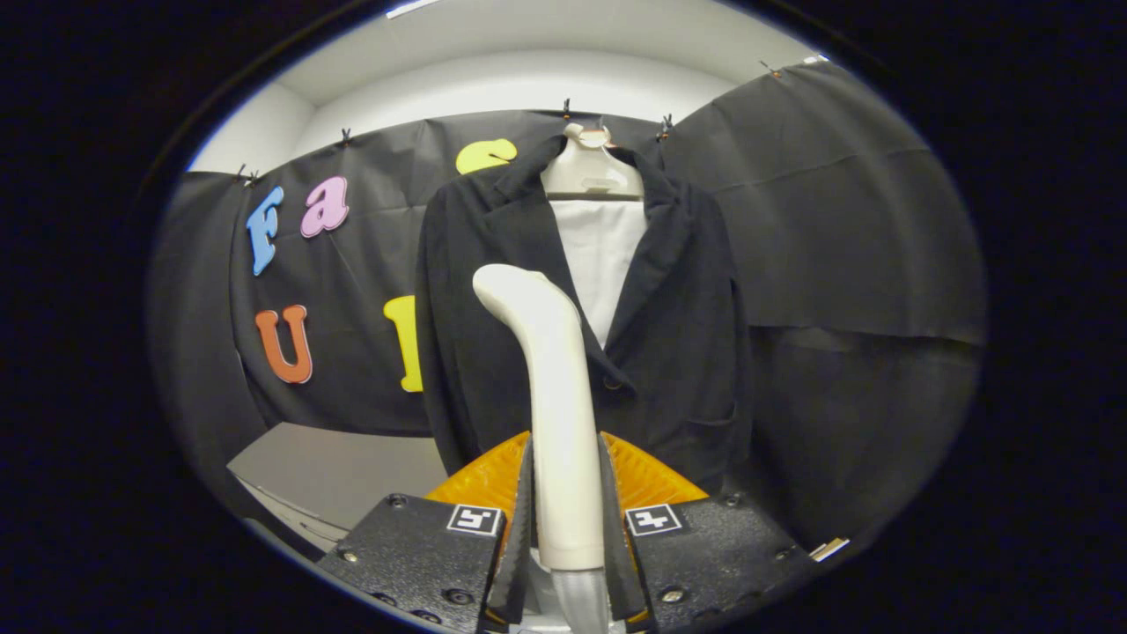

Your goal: Iron the clothes twice with a garment steamer, once on the left side and once on the right side.

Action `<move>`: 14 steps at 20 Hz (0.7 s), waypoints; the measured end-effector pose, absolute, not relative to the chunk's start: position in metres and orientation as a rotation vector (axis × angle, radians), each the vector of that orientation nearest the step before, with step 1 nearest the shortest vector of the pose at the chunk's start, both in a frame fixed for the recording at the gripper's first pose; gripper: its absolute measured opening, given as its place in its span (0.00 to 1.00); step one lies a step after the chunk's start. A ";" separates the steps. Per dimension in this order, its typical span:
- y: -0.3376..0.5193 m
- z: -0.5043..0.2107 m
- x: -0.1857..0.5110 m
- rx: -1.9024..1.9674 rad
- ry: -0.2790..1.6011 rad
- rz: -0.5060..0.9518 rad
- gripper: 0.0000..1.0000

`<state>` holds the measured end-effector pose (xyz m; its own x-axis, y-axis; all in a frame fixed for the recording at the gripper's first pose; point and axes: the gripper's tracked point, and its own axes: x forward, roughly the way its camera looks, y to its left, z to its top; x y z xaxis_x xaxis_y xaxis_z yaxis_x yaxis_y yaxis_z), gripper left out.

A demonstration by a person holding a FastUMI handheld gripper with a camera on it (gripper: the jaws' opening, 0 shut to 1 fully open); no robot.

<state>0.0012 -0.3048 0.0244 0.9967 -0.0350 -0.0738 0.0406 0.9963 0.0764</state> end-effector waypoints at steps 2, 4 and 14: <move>-0.307 0.014 0.002 0.069 0.088 -0.049 0.38; -0.308 0.004 0.001 0.057 0.104 -0.060 0.38; -0.308 -0.070 0.001 0.022 0.238 -0.076 0.38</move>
<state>0.0011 -0.3080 -0.0703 0.9690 -0.0731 -0.2361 0.0783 0.9969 0.0126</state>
